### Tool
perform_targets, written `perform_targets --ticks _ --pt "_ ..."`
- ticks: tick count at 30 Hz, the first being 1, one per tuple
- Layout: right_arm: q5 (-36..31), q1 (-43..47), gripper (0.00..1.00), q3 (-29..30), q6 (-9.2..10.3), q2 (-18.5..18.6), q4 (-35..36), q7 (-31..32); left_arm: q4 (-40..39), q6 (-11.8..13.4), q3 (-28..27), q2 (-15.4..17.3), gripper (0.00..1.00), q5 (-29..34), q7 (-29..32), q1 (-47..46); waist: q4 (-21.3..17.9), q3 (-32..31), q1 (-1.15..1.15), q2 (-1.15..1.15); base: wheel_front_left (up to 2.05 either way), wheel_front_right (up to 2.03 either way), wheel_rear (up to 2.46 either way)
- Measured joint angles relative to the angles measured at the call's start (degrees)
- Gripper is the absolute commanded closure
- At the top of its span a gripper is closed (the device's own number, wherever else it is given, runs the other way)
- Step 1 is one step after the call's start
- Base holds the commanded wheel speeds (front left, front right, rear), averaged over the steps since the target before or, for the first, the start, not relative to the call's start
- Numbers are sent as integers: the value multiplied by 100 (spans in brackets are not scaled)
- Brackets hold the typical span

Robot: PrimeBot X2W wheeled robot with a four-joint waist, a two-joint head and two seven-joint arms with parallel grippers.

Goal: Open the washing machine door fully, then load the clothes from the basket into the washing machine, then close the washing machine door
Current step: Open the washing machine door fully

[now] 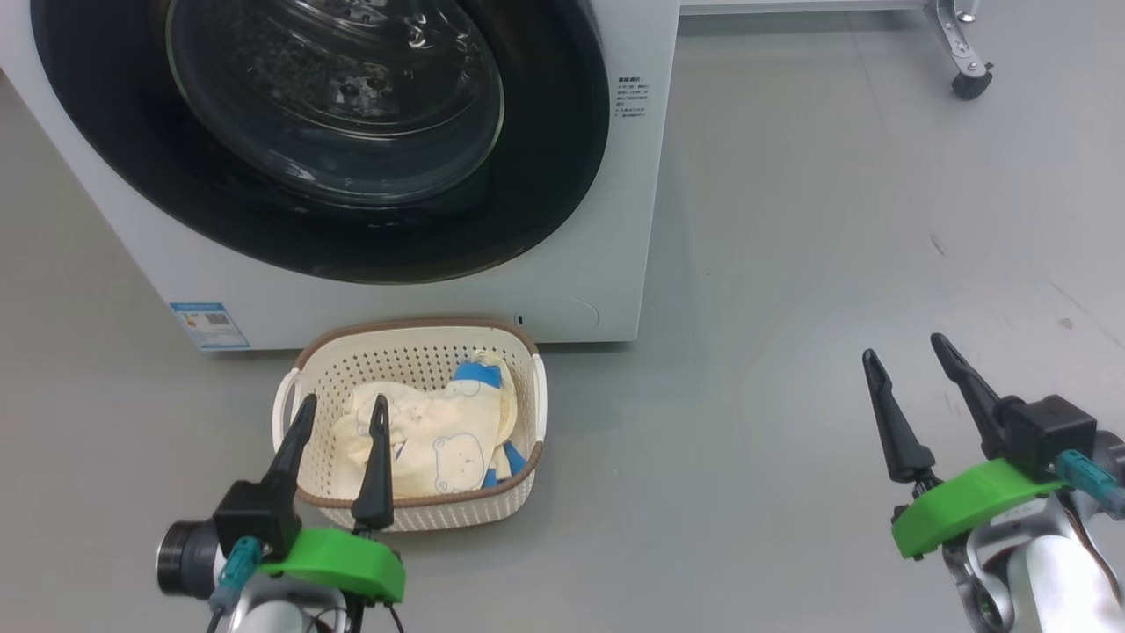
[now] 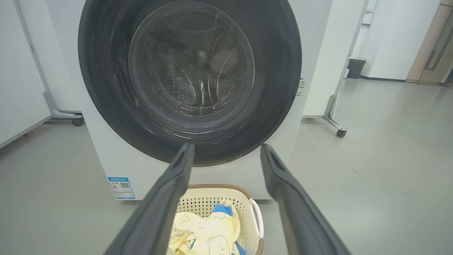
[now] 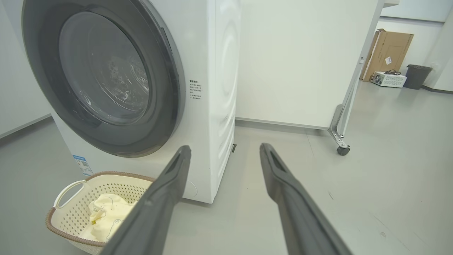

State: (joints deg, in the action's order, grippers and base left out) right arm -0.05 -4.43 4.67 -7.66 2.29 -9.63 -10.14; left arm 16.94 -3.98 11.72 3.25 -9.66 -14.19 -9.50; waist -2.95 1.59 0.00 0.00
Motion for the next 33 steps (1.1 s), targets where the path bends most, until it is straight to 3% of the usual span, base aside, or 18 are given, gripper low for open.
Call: perform_targets --ticks 16,17,18,19,20,21,26,33 --pt "314 -224 0 78 0 0 -62 92 -131 1 7 0 0 8 0 -159 53 307 0 0 0 0 0" --pt "366 -243 3 101 0 0 -73 105 -137 1 11 -2 0 8 0 -164 62 333 1 0 0 0 0" --pt "410 -280 18 127 0 0 -85 108 -148 1 15 -3 0 8 0 -177 70 363 0 0 0 0 0" --pt "447 -331 55 157 0 0 -90 115 -167 1 15 -4 0 8 0 -197 79 397 0 0 0 0 0" --pt "512 -397 82 181 0 0 -89 116 -196 1 16 -5 0 8 0 -220 87 436 0 0 0 0 0" --pt "568 -474 100 198 0 0 -89 115 -211 1 16 -7 0 8 0 -246 95 475 1 0 0 0 0" --pt "1043 -852 100 220 0 1 -156 148 -297 1 22 -13 0 11 0 -371 131 679 1 0 0 0 0" --pt "3247 -1369 100 265 1 2 -684 366 -301 -1 89 -27 0 73 0 -569 196 947 1 0 0 0 0"
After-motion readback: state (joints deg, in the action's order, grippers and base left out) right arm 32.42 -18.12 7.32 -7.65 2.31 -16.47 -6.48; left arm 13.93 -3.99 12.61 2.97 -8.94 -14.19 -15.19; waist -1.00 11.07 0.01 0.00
